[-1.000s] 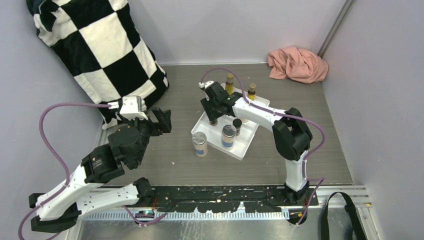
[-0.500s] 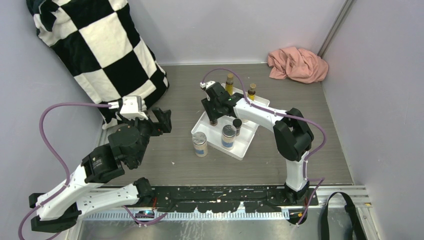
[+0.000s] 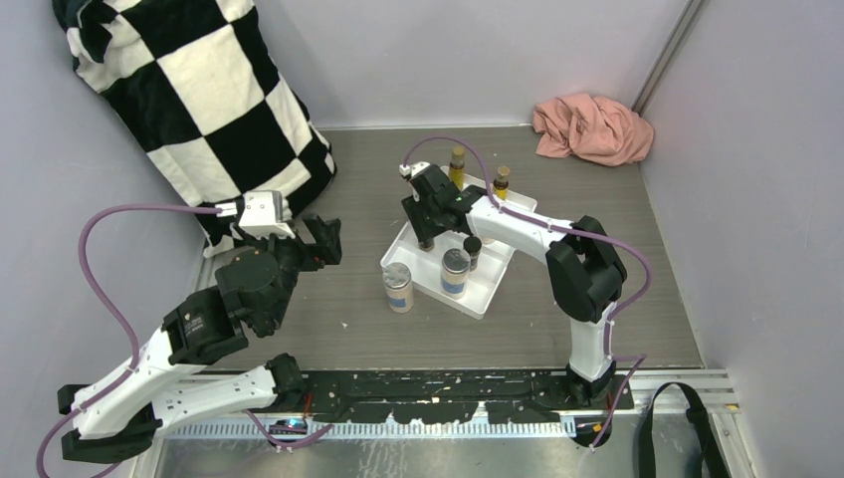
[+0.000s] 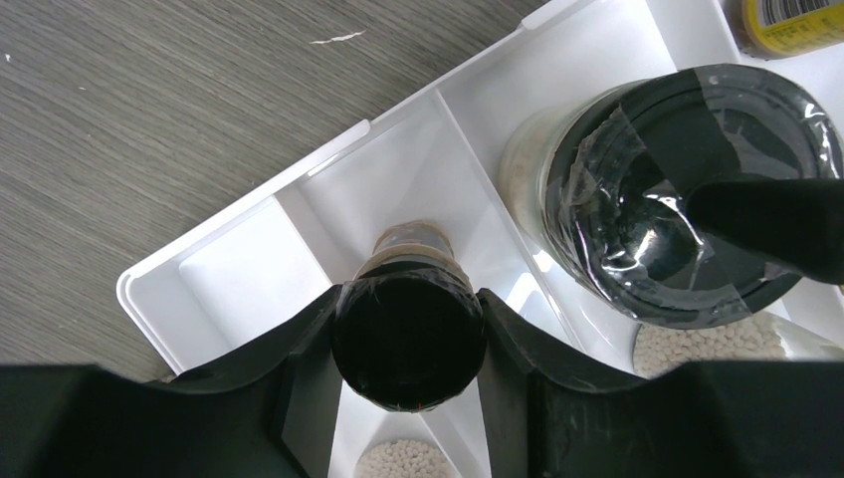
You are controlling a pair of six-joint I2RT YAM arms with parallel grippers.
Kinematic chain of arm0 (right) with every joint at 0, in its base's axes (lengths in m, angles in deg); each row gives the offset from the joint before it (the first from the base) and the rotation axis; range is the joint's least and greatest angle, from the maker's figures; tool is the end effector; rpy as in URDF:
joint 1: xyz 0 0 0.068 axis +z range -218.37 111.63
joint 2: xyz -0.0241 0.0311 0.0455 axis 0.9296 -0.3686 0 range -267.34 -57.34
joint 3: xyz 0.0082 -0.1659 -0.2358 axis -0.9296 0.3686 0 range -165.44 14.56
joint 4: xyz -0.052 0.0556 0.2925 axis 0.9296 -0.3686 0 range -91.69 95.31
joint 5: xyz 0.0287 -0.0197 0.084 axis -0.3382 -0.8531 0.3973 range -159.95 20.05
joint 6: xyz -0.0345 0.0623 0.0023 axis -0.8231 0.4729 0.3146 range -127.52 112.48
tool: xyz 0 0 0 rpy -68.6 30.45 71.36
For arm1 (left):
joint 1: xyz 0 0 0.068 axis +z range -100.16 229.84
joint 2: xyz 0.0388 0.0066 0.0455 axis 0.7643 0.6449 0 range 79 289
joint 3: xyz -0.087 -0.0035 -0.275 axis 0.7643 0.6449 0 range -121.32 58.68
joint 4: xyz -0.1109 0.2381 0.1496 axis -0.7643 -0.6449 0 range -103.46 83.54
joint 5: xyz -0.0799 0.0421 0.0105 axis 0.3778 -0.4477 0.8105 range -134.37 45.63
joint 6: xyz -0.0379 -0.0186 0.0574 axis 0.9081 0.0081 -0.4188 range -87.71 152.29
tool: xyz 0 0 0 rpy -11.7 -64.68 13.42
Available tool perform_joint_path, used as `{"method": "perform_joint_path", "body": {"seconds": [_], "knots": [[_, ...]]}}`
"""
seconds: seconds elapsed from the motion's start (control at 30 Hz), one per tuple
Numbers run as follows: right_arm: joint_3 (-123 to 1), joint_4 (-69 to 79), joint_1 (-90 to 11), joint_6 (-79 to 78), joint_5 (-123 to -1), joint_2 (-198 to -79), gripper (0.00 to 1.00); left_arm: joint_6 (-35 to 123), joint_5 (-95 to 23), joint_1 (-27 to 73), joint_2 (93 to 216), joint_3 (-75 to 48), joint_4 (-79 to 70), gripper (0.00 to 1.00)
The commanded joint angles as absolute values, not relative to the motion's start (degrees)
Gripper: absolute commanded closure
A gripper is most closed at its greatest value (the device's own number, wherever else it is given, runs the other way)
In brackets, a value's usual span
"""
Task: Organize the condiment bottles
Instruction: Place the bottle in the storage box.
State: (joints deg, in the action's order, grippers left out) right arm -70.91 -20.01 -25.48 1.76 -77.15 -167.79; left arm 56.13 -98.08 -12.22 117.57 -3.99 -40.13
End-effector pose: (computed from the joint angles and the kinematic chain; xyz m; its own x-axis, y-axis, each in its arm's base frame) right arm 0.3631 0.3273 0.2069 -0.6558 -0.3907 -0.6459 -0.5176 0.8556 0.0080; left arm 0.1105 -0.1074 0.4426 -0.1320 -0.2615 -0.9561 0.1062 0.9553 -0.2760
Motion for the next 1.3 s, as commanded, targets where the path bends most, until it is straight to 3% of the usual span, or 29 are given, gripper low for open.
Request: {"method": "perform_joint_path", "body": {"seconds": [0.0, 0.3, 0.67, 0.77, 1.0, 1.27], "knots": [[-70.6, -18.5, -25.7, 2.4, -77.7, -163.6, 0.47, 57.2, -97.8, -12.0, 118.1, -4.3, -38.3, 0.18], [-70.3, -18.4, -25.7, 2.5, -77.7, -163.6, 0.37, 57.5, -97.8, -12.0, 118.1, -4.3, -38.5, 0.18], [-70.5, -18.6, -25.8, 2.5, -77.7, -163.4, 0.36, 57.6, -97.6, -12.0, 118.1, -4.3, -38.6, 0.18], [-70.5, -18.8, -25.7, 2.5, -77.8, -163.5, 0.41, 57.6, -97.6, -12.0, 118.0, -4.1, -38.5, 0.18], [-71.0, -19.1, -25.7, 2.9, -77.6, -164.1, 0.66, 57.7, -97.7, -12.0, 117.8, -4.0, -38.5, 0.18], [-72.3, -19.1, -25.7, 2.7, -77.3, -165.0, 0.69, 57.6, -97.9, -12.0, 117.8, -3.9, -38.6, 0.18]]}}
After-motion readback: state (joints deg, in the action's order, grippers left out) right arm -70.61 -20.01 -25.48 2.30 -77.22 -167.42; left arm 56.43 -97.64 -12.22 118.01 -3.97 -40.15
